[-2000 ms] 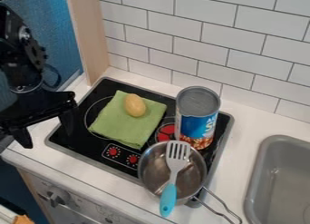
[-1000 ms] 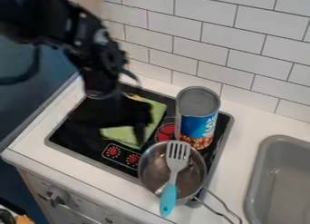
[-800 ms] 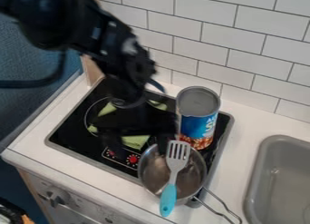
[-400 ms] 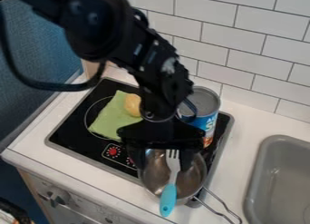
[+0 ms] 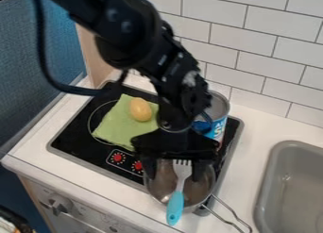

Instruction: Remove the spatula

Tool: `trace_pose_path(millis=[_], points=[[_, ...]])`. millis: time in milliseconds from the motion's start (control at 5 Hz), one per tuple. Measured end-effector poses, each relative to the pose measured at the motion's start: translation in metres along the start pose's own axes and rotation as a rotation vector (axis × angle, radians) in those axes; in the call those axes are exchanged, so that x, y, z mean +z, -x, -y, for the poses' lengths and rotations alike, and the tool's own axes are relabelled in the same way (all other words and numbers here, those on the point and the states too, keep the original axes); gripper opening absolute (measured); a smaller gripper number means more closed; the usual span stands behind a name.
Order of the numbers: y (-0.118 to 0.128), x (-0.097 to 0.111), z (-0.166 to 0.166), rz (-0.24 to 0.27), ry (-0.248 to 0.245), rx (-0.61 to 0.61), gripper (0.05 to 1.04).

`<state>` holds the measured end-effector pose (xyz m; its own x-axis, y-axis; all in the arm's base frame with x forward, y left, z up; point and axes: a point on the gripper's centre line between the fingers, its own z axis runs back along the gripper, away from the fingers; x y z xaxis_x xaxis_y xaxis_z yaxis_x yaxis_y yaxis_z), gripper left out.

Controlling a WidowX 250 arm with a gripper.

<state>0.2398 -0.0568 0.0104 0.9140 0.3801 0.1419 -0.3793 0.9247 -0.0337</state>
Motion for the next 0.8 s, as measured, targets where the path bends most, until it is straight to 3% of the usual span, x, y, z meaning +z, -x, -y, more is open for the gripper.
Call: trace_pose_path(millis=[600,800], points=[[0.002,-0.033,0.0,-0.052,-0.054,0.016,0.999],[0.001,-0.044,-0.001,-0.063,-0.076,0.021,0.951]])
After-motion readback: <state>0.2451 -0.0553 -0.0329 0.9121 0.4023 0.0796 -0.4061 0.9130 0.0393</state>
